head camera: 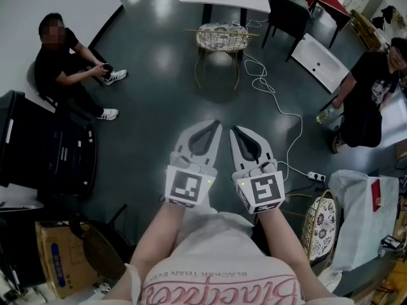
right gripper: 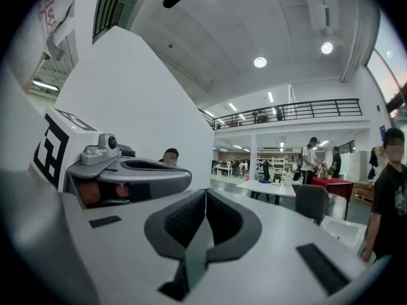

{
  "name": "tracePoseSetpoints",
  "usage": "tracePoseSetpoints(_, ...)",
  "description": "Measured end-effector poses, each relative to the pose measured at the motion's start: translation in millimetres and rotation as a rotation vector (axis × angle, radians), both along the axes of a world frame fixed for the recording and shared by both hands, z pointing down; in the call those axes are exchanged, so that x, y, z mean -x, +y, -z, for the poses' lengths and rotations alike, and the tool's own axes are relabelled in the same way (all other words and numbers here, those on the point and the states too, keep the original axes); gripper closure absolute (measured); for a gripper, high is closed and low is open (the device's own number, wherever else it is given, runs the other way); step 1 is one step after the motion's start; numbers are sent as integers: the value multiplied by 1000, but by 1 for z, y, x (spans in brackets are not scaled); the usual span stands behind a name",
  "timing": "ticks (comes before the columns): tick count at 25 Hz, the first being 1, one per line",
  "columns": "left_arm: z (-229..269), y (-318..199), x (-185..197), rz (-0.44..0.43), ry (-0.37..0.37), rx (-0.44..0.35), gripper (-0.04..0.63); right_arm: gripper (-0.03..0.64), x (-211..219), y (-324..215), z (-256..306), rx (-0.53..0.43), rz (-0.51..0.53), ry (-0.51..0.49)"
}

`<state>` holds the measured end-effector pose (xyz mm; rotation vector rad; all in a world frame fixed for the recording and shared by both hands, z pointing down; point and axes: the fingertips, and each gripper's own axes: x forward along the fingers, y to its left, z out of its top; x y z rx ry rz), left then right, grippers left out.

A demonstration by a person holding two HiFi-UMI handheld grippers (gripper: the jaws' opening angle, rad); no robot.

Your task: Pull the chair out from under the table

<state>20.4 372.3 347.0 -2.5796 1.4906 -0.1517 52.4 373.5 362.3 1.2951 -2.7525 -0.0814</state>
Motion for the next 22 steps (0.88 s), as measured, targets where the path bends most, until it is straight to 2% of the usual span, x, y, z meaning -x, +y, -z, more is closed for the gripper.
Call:
tracePoseSetpoints(15, 0, -217, 52, -54, -5, 22, 589, 611, 52, -215, 6, 5, -18, 38)
tracePoseSetpoints(22, -8, -292, 83, -92, 0, 48, 589, 611, 80, -296, 2, 28, -31, 38)
